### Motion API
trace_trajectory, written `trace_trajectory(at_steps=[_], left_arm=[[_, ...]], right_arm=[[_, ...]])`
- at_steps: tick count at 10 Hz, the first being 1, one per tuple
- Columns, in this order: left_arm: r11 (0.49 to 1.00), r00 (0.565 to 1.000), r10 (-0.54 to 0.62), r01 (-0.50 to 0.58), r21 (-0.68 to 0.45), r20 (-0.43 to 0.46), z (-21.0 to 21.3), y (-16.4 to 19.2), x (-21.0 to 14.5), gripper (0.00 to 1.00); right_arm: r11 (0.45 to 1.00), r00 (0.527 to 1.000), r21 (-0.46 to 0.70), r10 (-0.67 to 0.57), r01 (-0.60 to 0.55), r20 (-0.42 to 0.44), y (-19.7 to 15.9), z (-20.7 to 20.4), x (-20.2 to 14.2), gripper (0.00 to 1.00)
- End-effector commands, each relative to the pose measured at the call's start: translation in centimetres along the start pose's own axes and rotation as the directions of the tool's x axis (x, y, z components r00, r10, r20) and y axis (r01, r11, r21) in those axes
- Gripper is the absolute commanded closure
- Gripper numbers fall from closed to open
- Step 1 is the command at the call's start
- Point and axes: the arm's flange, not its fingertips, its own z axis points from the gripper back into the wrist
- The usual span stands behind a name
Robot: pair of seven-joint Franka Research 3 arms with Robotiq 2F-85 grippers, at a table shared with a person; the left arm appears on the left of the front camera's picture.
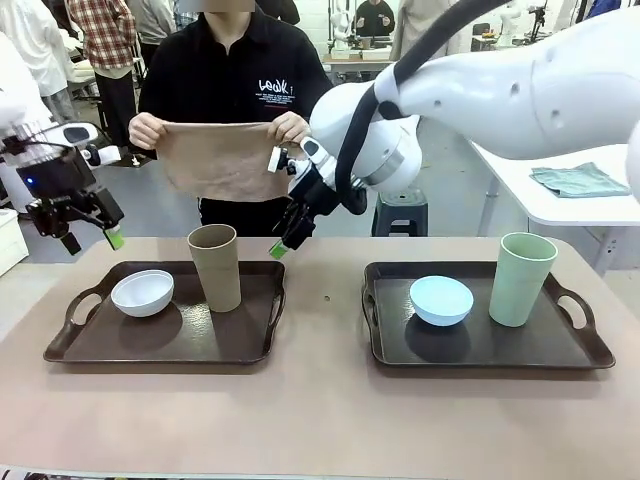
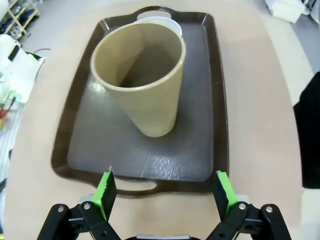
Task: Set up a tray with a mat and arrange the tableware.
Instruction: Pick up the Picnic Bowl and Reusable plastic cup from the Handle tray in front of the human's position and hold them in the air.
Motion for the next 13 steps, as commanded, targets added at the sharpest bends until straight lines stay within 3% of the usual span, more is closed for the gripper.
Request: trace_trajectory(at_steps=[1, 3, 4, 5, 8, 10, 13], left_arm=[[0.993, 0.998, -0.005, -0.003, 0.119, 0.063, -2.6, 0.7, 0.2, 0.0], [0.987, 0.998, -0.013, 0.003, 0.163, 0.062, -4.5, 1.6, 0.5, 0.0], [0.993, 0.998, 0.021, -0.028, 0.116, 0.065, -4.6, 2.0, 0.6, 0.0], [0.992, 0.998, -0.038, 0.031, 0.122, 0.055, -3.8, 1.4, 0.7, 0.0], [0.992, 0.998, -0.038, 0.031, 0.122, 0.055, -3.8, 1.4, 0.7, 0.0], [0.986, 0.997, -0.036, 0.025, 0.163, 0.068, -4.7, 1.4, 1.1, 0.0], [0.975, 0.995, -0.032, 0.011, 0.22, 0.092, -5.8, 1.1, 2.0, 0.0]], right_arm=[[0.996, 0.991, -0.014, 0.088, -0.087, 0.103, -0.9, -0.4, 0.5, 0.0], [0.99, 0.975, 0.072, 0.103, -0.119, 0.199, -1.8, -3.1, 0.7, 0.0], [0.983, 0.97, 0.137, 0.092, -0.124, 0.224, -1.5, -4.2, 1.1, 0.0], [0.997, 0.991, 0.019, 0.075, -0.078, 0.112, -1.3, -2.1, 1.0, 0.0], [0.997, 0.991, 0.019, 0.075, -0.078, 0.112, -1.3, -2.1, 1.0, 0.0], [0.979, 0.971, 0.134, 0.127, -0.156, 0.204, -1.6, -3.9, 1.0, 0.0], [0.969, 0.954, 0.203, 0.079, -0.142, 0.289, -1.5, -6.0, 0.6, 0.0]])
